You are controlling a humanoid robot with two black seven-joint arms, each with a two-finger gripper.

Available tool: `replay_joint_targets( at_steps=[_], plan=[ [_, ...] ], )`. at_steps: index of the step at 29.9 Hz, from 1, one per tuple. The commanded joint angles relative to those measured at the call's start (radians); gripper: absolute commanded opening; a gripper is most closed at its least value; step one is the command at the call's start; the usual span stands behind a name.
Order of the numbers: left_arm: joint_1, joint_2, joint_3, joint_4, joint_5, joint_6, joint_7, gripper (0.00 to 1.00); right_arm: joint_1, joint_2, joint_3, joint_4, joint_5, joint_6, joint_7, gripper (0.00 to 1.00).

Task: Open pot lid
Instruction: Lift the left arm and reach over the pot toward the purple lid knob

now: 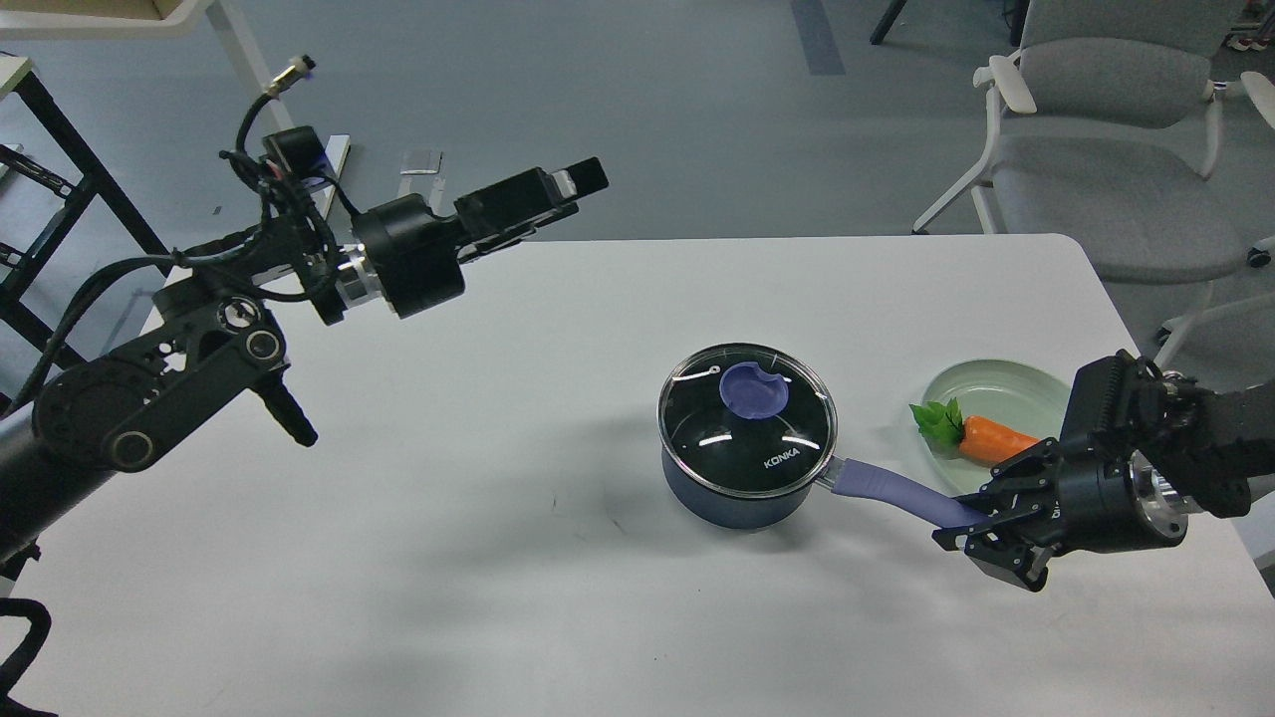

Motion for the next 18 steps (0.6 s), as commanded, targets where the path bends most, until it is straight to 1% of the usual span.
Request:
replay_joint_targets(
  at_steps=[1, 4, 7, 12, 18],
  plan=[
    [-0.113, -0.030, 0.201, -0.020, 0.162, 0.080, 0.000, 0.99, -0.001, -0.003, 0.000, 0.000, 0.000, 0.001, 0.000, 0.33],
    [-0.183, -0.064, 0.345, -0.013, 0.267, 0.181, 0.000, 0.99, -0.001, -0.004, 0.000, 0.000, 0.001, 0.001, 0.000, 0.33],
    [-0.205, -0.116, 0.408, 0.004, 0.401, 0.241, 0.000, 0.99, -0.001, -0.004, 0.000, 0.002, 0.001, 0.001, 0.000, 0.33],
    [-0.207, -0.190, 0.415, 0.088, 0.541, 0.246, 0.000, 0.99, -0.001, -0.004, 0.000, 0.002, 0.001, 0.001, 0.000, 0.33],
    [-0.202, -0.254, 0.421, 0.173, 0.555, 0.249, 0.000, 0.99, -0.001, -0.004, 0.000, 0.002, 0.001, 0.001, 0.000, 0.33]
  ],
)
